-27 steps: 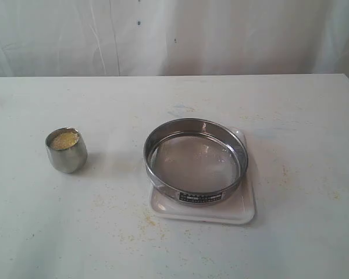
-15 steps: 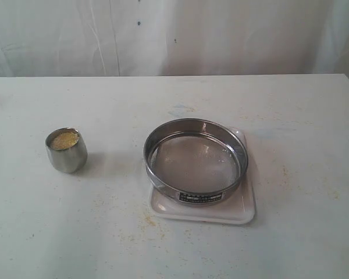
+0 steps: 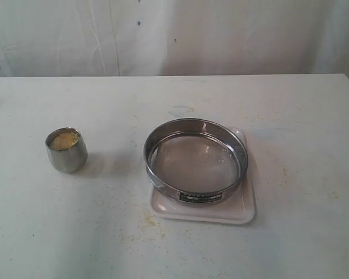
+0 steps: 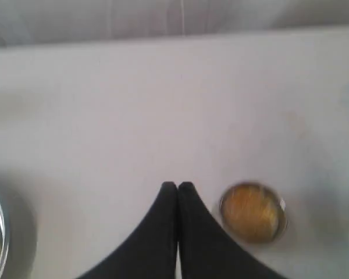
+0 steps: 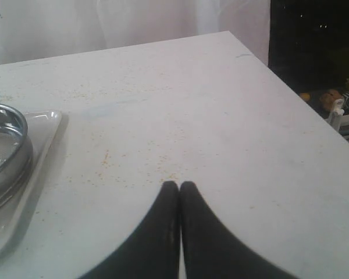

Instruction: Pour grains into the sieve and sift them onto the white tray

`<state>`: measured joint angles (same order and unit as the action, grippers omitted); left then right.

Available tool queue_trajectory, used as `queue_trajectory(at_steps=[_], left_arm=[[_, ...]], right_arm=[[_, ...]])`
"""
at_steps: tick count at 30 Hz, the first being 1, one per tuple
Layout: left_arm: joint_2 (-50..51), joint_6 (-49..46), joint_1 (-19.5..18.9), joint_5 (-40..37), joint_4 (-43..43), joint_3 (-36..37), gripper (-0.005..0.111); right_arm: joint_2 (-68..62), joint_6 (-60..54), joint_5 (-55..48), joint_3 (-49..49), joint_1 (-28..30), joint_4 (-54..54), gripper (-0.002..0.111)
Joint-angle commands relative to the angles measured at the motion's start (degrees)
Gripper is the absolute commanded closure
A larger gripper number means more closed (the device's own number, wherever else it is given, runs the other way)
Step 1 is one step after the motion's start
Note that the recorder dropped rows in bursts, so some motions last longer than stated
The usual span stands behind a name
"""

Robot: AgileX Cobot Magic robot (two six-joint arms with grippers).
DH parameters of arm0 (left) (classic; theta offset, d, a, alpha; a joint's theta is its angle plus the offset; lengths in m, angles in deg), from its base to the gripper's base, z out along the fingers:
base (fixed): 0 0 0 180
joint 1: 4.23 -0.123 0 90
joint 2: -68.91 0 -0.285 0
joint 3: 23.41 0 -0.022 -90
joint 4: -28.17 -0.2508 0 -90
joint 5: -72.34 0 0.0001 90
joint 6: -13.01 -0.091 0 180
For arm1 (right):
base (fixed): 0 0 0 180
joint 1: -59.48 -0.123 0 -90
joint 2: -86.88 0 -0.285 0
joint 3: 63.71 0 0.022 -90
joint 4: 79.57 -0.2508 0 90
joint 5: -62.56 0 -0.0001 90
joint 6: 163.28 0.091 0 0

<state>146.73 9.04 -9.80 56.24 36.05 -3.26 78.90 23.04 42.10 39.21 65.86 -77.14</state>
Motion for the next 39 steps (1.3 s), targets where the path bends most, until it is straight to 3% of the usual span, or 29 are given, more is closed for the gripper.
queue_trajectory(at_steps=[1,2,5,7,8,10,11,13,15,18,24,26,29,31,33,34,39], left_arm=[[4.7,-2.2,-10.4,-12.5,3.4,0.4,0.107],[6.7,-7.1,-14.9,-13.9,6.8,0.4,0.107],[12.4,-20.8,-21.7,-14.6,21.0,0.4,0.107],[14.7,-42.5,-22.6,-13.2,39.0,0.4,0.107],[15.6,-59.2,-22.6,-13.8,50.3,0.4,0.107],[17.4,-86.7,-22.6,-22.2,71.9,0.4,0.107],[19.0,-97.0,-22.6,-29.1,77.5,0.4,0.107],[23.4,-109.1,-22.6,-45.0,83.6,0.4,0.107],[26.7,-115.4,-22.6,-53.3,84.2,0.4,0.107],[29.6,-117.0,-22.6,-53.3,83.1,0.4,0.107],[31.9,-117.0,-22.8,-38.3,80.5,0.4,0.106],[32.4,-117.0,-22.8,-35.7,79.7,0.4,0.1],[33.6,-117.0,-22.8,-36.1,77.3,0.4,0.077],[34.7,-117.0,-22.8,-38.2,76.0,0.4,0.049],[35.4,-117.0,-22.8,-38.9,76.9,0.4,0.011],[35.4,-116.7,-22.8,-39.0,77.6,0.4,0.001],[35.4,-116.7,-22.8,-39.9,78.2,0.4,0.002]], right_arm=[[0.2,0.0,0.3,-0.1,-0.1,0.4,0.108],[0.2,0.0,0.3,-0.1,-0.1,0.4,0.108],[0.2,0.0,0.3,-0.1,-0.1,0.4,0.108],[0.2,0.0,0.3,-0.1,-0.1,0.4,0.108],[0.2,0.0,0.3,-0.1,-0.1,0.4,0.108],[0.2,0.0,0.3,-0.1,-0.1,0.4,0.108],[0.2,0.0,0.3,-0.1,-0.1,0.4,0.108],[0.2,0.0,0.3,-0.1,-0.1,0.4,0.108],[0.2,0.0,0.3,-0.1,-0.1,0.4,0.108],[0.2,0.0,0.3,-0.1,-0.1,0.4,0.108],[0.2,0.0,0.3,-0.1,-0.1,0.4,0.108],[0.2,0.0,0.3,-0.1,-0.1,0.4,0.108],[0.2,0.0,0.3,-0.1,-0.1,0.4,0.108],[0.2,0.0,0.3,-0.1,-0.1,0.4,0.108],[0.2,0.0,0.3,-0.1,-0.1,0.4,0.108],[0.2,0.0,0.3,-0.1,-0.1,0.4,0.108],[0.2,0.0,0.3,-0.1,-0.1,0.4,0.108]])
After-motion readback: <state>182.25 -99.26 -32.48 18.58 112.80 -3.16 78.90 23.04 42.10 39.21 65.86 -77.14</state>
